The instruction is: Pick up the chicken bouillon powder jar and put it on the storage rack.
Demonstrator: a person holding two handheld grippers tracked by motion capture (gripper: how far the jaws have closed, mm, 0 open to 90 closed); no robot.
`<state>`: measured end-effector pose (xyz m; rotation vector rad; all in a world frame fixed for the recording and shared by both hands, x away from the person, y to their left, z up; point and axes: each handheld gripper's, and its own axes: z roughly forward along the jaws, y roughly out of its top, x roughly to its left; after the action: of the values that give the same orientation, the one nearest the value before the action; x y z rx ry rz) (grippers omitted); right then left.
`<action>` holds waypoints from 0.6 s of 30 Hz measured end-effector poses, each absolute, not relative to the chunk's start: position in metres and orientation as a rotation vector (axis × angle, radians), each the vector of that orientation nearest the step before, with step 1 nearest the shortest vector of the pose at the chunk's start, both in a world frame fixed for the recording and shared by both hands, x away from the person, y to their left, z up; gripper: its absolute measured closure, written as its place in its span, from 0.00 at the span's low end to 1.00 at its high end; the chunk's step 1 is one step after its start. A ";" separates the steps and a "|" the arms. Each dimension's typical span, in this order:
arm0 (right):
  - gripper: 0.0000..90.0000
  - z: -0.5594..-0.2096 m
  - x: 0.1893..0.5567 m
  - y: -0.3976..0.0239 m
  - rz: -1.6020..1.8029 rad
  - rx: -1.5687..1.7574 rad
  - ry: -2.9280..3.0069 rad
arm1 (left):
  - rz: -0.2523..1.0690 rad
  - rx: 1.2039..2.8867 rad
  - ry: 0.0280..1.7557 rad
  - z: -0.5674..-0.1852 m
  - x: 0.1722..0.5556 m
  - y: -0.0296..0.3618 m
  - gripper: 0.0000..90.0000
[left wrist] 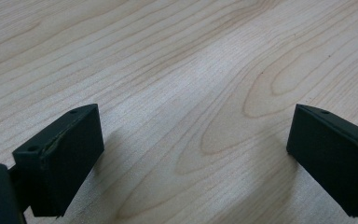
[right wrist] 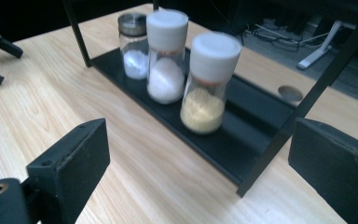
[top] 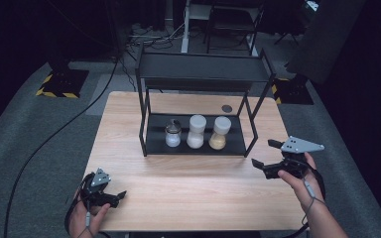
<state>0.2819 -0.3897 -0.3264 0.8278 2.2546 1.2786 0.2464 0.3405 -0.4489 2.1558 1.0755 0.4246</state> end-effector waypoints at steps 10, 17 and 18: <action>0.05 -0.358 0.280 -0.395 1.270 0.889 2.276 | 0.425 2.155 1.075 -0.449 0.246 0.341 0.04; 0.05 -0.375 0.276 -0.398 1.241 0.913 2.278 | 0.425 2.155 1.075 -0.449 0.246 0.341 0.04; 0.05 -0.378 0.276 -0.399 1.243 0.920 2.276 | 0.425 2.156 1.075 -0.449 0.246 0.341 0.04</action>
<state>0.2758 -0.3989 -0.3778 0.9200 2.2756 1.2432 0.2464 0.3405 -0.4489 2.1560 1.0755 0.4245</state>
